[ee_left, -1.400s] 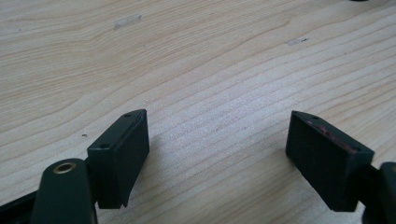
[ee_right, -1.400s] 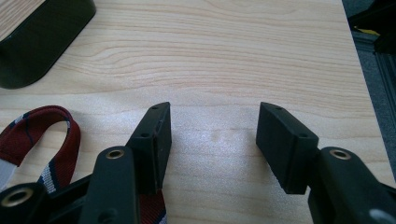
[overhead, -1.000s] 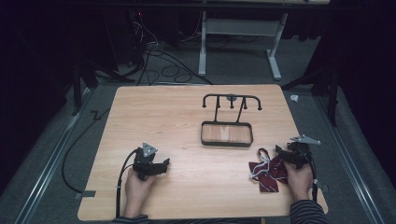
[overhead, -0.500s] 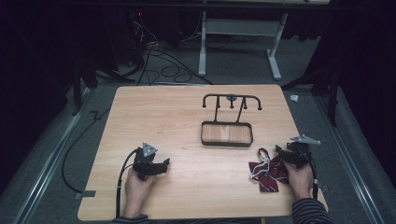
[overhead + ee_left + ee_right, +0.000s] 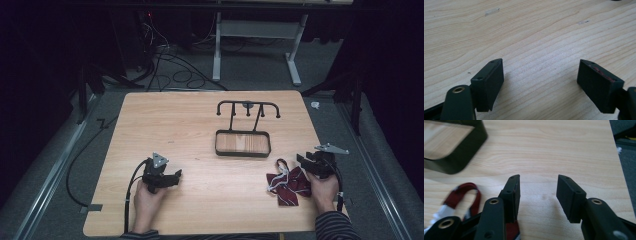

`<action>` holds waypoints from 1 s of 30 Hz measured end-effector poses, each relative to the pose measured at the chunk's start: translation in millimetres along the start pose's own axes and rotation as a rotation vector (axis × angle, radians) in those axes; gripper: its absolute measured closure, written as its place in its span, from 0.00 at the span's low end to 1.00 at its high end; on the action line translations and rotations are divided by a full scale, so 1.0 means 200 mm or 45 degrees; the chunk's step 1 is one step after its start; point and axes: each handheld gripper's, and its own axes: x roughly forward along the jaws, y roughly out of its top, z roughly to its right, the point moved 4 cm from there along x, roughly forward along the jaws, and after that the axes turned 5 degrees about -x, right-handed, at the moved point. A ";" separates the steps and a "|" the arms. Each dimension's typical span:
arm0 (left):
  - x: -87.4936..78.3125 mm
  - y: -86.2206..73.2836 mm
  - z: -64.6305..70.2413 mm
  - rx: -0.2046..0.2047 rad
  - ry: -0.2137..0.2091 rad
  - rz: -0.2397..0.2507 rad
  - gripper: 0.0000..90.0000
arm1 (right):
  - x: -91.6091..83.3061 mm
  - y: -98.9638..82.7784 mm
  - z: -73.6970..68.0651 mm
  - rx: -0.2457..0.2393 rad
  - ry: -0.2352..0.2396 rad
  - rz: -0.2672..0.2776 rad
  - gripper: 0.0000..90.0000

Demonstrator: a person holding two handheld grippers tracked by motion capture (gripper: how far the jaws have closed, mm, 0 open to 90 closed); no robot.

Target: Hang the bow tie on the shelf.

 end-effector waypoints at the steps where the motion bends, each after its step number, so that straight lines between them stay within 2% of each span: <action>1: 0.00 0.00 0.00 0.000 0.000 0.000 0.24 | -0.01 0.01 0.00 -0.012 0.013 0.012 0.63; 9: 0.00 0.00 0.00 0.001 0.001 0.000 0.24 | -0.06 0.02 -0.06 -0.078 0.070 0.014 0.65; 22: 0.00 0.00 0.00 0.000 0.000 0.000 0.24 | -0.06 0.03 -0.14 -0.109 0.146 0.018 0.68; 30: 0.00 0.00 0.00 0.000 0.000 0.000 0.24 | -0.05 0.04 -0.18 -0.131 0.174 -0.005 0.69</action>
